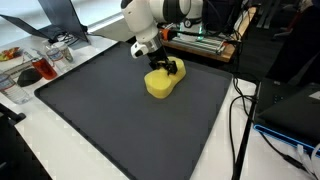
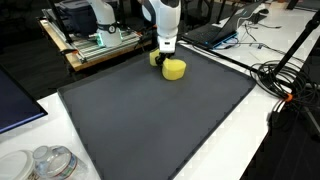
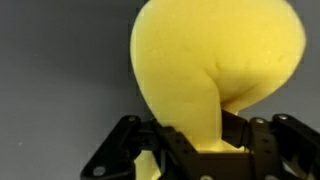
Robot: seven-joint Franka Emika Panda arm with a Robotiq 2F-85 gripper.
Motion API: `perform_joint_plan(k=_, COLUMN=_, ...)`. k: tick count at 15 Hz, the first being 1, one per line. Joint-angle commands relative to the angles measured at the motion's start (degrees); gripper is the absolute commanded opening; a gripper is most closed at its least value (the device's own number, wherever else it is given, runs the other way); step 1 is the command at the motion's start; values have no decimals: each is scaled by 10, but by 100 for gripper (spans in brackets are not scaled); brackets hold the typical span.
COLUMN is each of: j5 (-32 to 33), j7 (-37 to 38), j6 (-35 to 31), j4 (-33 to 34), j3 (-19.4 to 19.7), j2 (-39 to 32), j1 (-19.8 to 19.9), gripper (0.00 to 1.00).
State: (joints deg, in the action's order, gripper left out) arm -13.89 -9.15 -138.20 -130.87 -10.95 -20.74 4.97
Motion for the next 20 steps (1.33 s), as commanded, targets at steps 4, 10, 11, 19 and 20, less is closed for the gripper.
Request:
perform_joint_plan(k=4, j5=-20, j7=32, j6=92, j4=-12, j3=26, j2=93, j1=-16, gripper=5)
perform_joint_plan(k=10, j5=-2, j7=83, j6=167, j4=-14, j3=73, j2=222, j1=-16, gripper=5)
perform_joint_plan(k=11, j5=-1, j7=88, j6=180, j4=-10, j3=81, j2=240, j1=-15, gripper=5)
perform_joint_plan(k=19, j5=68, j7=179, j6=244, j4=55, j3=109, j2=326, j1=-11, gripper=5)
perform_joint_plan(k=20, j5=77, j7=186, j6=250, j4=66, j3=109, j2=329, j1=-11, gripper=5)
